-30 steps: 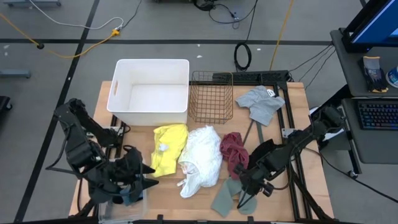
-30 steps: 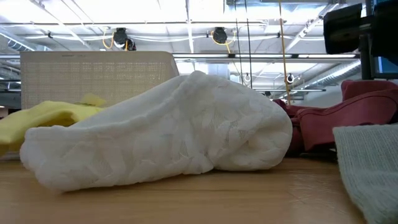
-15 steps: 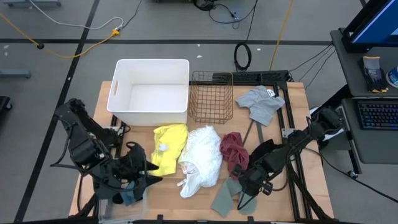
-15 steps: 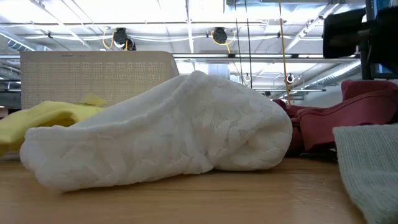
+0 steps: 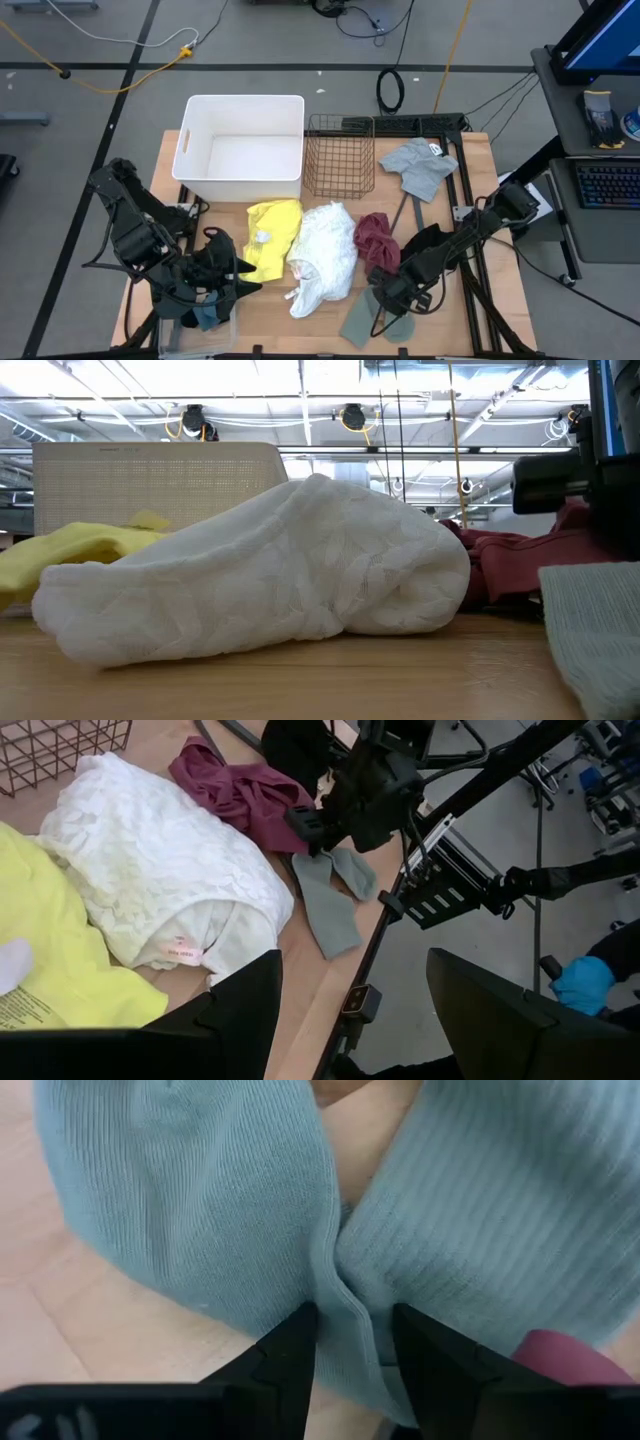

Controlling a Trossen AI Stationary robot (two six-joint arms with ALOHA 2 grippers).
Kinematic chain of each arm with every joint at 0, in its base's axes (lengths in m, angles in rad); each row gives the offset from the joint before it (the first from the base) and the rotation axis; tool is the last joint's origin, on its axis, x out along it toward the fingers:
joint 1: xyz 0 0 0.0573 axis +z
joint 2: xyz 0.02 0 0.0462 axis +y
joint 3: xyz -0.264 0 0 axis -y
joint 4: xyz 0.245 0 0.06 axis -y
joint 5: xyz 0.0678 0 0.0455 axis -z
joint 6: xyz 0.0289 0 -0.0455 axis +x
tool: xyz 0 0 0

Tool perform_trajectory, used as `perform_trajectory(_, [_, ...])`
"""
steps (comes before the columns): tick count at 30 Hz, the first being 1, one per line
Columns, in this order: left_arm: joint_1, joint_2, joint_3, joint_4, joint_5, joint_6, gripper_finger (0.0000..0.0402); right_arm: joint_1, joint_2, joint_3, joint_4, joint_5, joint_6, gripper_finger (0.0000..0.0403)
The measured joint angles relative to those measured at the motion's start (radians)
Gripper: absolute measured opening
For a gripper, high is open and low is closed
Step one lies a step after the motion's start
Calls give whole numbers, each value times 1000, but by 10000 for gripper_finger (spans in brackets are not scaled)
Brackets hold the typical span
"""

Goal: Pick & Place Cloths
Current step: Put the gray sock into the transparent bin

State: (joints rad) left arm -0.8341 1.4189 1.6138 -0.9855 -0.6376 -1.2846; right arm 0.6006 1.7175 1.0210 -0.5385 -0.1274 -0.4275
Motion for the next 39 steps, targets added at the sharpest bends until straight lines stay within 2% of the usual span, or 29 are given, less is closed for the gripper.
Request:
perform_trajectory(4, [0,0,0,0,0,0,253,-6,3,0,0,-5,68,108])
perform_trajectory(11, [0,0,0,0,0,-1,253,-18,-2,0,-1,-32,125,12])
perform_trajectory(16, [5,0,0,0,-1,-1,253,-26,-6,-2,12,-93,220,9])
perform_trajectory(21, [5,0,0,1,-1,22,253,-38,-62,-3,25,-142,311,4])
perform_trajectory(31, [34,0,0,23,-8,73,253,-70,-308,-2,86,-138,430,1])
perform_trajectory(39, [68,0,0,170,-18,287,253,-124,-495,-2,291,-116,495,1])
